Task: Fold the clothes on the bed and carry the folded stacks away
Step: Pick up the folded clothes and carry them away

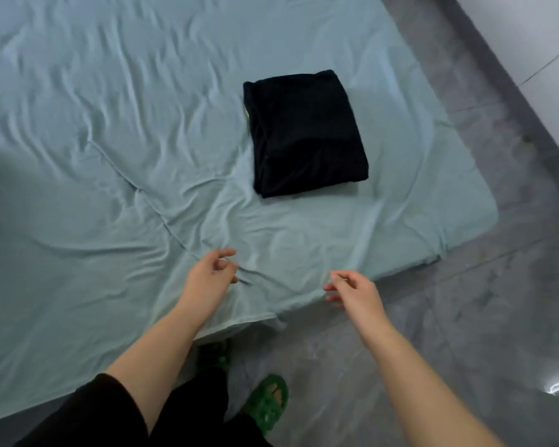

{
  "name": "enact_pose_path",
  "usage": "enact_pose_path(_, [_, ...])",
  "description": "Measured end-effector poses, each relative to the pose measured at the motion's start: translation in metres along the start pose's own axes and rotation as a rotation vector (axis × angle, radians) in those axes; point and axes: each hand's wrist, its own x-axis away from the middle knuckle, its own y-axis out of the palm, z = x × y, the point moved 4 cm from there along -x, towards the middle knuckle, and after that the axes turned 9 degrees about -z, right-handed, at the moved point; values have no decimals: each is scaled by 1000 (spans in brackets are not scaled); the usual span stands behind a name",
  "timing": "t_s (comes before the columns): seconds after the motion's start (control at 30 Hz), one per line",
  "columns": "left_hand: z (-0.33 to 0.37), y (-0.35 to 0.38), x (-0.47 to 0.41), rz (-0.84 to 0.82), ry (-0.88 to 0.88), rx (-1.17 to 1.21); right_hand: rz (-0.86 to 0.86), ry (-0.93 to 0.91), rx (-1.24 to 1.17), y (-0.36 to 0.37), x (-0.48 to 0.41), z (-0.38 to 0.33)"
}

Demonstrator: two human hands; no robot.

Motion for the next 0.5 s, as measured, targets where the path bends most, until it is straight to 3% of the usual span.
enact_pose_path(0.17, [41,22,-46,-5,-16,0,55,2,-103,-44,-40,-22])
enact_pose_path(0.5, [94,35,-194,63,-139,13,84,-1,69,-95,-191,-118])
